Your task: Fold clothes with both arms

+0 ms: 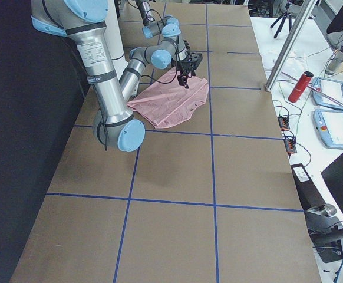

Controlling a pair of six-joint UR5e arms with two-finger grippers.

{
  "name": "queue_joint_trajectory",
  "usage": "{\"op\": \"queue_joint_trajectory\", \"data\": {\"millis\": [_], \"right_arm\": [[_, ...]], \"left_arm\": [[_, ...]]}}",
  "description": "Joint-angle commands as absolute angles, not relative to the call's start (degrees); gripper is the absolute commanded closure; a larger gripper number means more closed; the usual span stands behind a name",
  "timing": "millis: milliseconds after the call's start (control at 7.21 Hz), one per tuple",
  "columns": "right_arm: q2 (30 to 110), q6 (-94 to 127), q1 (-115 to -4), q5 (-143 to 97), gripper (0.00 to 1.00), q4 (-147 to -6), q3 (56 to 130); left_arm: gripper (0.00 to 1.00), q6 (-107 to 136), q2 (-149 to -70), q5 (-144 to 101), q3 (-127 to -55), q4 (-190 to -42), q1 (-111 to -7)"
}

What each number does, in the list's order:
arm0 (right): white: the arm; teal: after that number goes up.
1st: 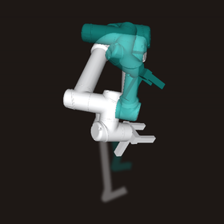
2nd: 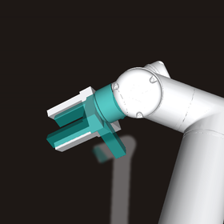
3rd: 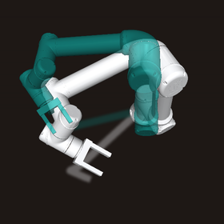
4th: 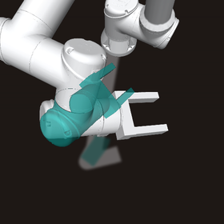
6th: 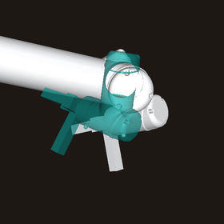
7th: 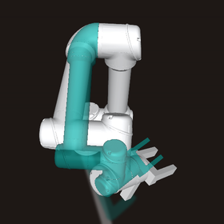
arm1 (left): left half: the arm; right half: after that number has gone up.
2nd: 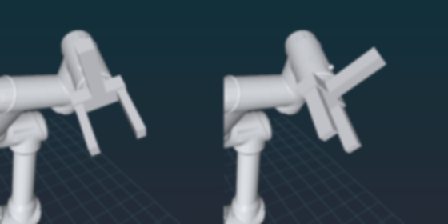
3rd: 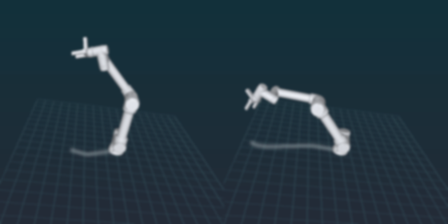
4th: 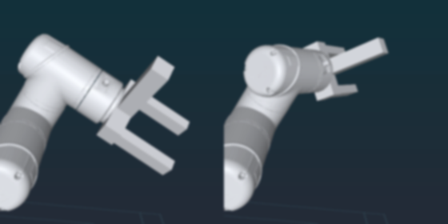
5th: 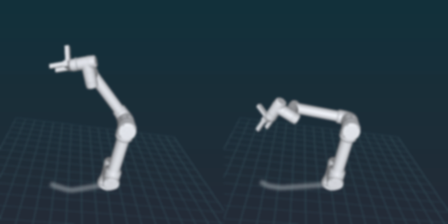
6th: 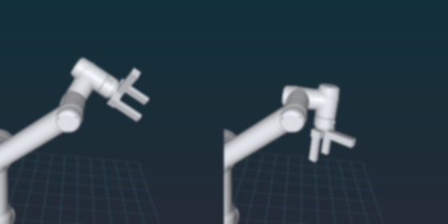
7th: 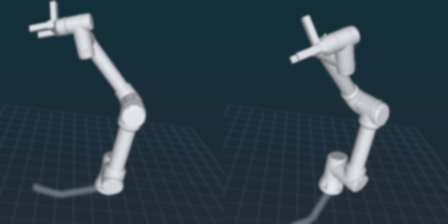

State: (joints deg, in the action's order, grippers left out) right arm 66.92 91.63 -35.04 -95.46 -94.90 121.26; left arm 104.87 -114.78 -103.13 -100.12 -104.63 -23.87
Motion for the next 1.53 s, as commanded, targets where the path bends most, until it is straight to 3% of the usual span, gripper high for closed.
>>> {"op": "queue_joint_trajectory", "data": {"millis": [0, 971, 1248, 1387], "right_arm": [[66.88, 91.67, -34.98, -95.45, 0.00, -94.83, 120.94], [66.18, 91.14, -35.33, -96.23, 0.00, -94.92, 120.50], [66.27, 91.05, -35.68, -97.29, 0.00, -95.01, 120.41], [66.36, 91.23, -35.86, -97.21, 0.00, -95.01, 120.41]], "left_arm": [[0.98, 104.94, -114.61, -102.92, -100.28, -104.59, -23.73], [1.00, 95.82, -115.48, -95.11, -103.80, -99.93, -29.15], [1.00, 89.41, -121.69, -94.92, -96.73, -104.03, -37.40], [1.00, 89.30, -127.99, -94.92, -86.15, -110.07, -39.53]]}}
